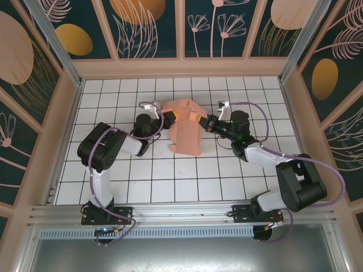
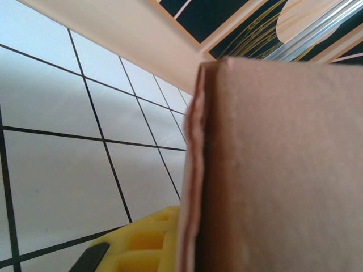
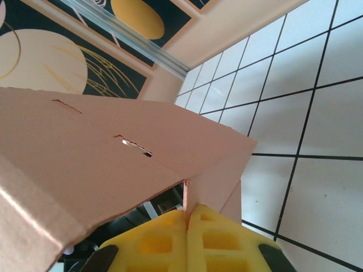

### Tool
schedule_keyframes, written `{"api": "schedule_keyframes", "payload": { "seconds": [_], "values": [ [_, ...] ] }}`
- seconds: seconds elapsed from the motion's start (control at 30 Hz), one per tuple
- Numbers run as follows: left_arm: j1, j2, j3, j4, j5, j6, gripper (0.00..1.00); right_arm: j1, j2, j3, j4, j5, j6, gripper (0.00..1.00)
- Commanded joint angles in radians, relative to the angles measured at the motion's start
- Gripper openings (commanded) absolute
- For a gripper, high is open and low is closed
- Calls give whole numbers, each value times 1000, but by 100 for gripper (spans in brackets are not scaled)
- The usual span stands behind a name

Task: Fold the paper box

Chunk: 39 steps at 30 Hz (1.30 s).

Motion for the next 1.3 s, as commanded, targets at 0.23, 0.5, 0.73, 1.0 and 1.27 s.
{"api": "schedule_keyframes", "payload": {
  "seconds": [0.23, 0.5, 0.73, 1.0, 1.27],
  "values": [
    [-12, -16, -3, 4, 26, 40, 0, 4, -12, 28, 0, 23, -11, 31],
    [-12, -6, 5, 6, 31, 38, 0, 3, 5, 32, -7, 4, -10, 0],
    [-12, -13, -1, 9, 32, 41, 0, 2, -1, 29, -19, 18, -20, 14],
    [-12, -13, -1, 5, 26, 41, 0, 1, -9, 40, -58, 15, -62, 12],
    [-11, 4, 7, -4, 11, 43, 0, 3, -80, 51, -124, 77, -151, 39]
  ]
}}
